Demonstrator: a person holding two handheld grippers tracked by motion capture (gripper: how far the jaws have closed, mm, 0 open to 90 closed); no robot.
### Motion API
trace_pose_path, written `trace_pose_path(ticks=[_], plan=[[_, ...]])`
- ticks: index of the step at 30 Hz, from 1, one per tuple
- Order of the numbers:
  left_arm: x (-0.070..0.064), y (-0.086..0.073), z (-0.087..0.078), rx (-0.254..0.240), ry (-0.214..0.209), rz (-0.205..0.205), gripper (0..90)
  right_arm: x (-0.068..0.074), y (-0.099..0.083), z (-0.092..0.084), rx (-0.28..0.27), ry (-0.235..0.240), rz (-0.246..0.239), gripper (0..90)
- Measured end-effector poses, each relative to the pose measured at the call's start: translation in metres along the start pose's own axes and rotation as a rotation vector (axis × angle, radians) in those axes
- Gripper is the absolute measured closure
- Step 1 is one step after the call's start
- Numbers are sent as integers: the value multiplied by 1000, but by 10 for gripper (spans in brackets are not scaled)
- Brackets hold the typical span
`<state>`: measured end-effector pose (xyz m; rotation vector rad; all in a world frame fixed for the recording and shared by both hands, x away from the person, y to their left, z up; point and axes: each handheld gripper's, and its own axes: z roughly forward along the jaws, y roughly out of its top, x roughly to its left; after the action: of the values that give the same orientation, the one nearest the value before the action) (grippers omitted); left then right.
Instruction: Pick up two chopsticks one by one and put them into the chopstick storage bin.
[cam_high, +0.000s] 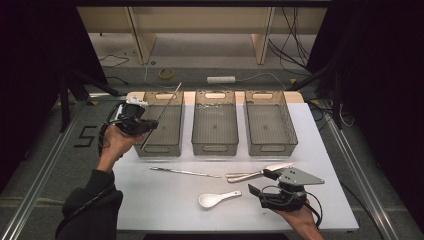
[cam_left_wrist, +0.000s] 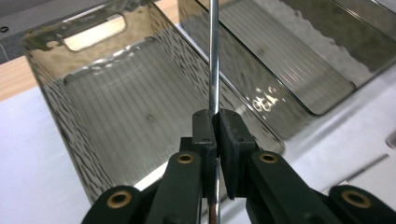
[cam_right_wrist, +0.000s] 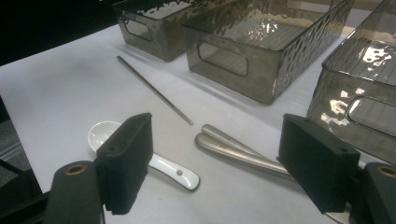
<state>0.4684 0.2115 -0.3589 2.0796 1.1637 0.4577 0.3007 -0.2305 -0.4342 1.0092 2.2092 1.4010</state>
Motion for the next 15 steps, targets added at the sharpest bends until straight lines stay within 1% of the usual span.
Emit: trace_pose_path(ticks=[2, 9, 15], plan=[[4, 1, 2, -8, 14, -11, 847, 0, 0, 0, 1, 0, -2, 270], [17, 4, 9, -13, 38, -42, 847, 0, 0, 0, 1, 3, -1, 270], [25, 2, 14, -31, 59, -76, 847, 0, 0, 0, 4, 3, 0, 270]])
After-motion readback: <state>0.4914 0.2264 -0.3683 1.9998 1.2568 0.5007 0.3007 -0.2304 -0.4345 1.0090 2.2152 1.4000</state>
